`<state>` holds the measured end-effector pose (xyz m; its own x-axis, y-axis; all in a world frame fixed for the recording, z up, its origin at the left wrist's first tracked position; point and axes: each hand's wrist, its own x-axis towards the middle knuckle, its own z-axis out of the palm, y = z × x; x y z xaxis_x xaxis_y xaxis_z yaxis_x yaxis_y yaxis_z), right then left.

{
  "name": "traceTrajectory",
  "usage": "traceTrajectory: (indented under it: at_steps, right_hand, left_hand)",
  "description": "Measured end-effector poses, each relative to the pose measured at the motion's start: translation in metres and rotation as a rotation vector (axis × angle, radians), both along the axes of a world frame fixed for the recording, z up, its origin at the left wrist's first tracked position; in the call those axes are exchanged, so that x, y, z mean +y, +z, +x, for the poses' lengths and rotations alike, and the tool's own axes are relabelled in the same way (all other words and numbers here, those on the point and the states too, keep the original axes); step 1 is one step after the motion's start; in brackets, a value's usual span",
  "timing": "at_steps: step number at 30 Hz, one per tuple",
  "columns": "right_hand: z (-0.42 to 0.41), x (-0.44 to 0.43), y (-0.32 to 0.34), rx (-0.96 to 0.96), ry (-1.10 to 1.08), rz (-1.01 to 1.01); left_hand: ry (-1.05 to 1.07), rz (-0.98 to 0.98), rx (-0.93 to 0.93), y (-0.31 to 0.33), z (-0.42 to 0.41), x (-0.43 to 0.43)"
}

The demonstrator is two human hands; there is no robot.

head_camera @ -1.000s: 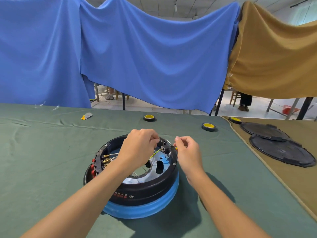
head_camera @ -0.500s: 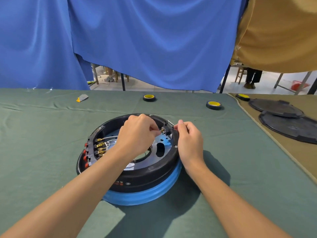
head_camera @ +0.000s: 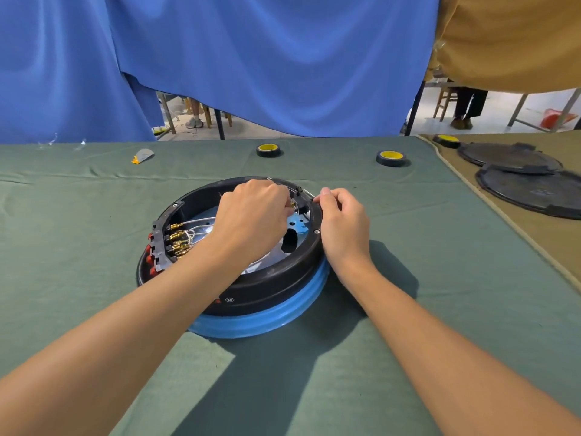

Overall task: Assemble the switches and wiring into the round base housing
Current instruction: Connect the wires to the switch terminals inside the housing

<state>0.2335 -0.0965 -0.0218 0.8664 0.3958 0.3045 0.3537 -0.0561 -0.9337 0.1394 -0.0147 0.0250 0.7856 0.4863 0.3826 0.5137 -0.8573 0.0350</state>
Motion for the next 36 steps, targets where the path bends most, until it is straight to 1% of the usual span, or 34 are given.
traceTrajectory:
  at_steps: [8, 15, 18, 27, 32, 36]
  right_hand:
    - [-0.0008, -0.0009, 0.0003, -0.003, 0.01, -0.003]
    - [-0.0006, -0.0022, 0.0, -0.004, 0.028, 0.012]
    - [-0.0008, -0.0034, -0.0004, -0.018, 0.055, -0.011]
    - [-0.0007, -0.0022, 0.0003, 0.028, 0.072, 0.018]
    - [0.0002, -0.0012, -0.001, 0.015, 0.076, 0.02]
    - [0.0003, 0.0001, -0.0021, 0.015, 0.071, 0.021]
  left_hand:
    - [0.006, -0.034, 0.01, 0.001, -0.0015, -0.003]
    - [0.007, -0.056, -0.027, 0.0001, -0.0015, -0.0037]
    - [0.007, -0.081, -0.05, -0.0007, -0.0014, -0.0029]
    - [-0.005, -0.129, -0.045, -0.0014, 0.002, -0.0013]
    - [-0.039, -0.088, 0.006, -0.0033, -0.0002, -0.0002]
    - [-0.067, -0.092, -0.04, -0.0022, -0.0005, -0.0009]
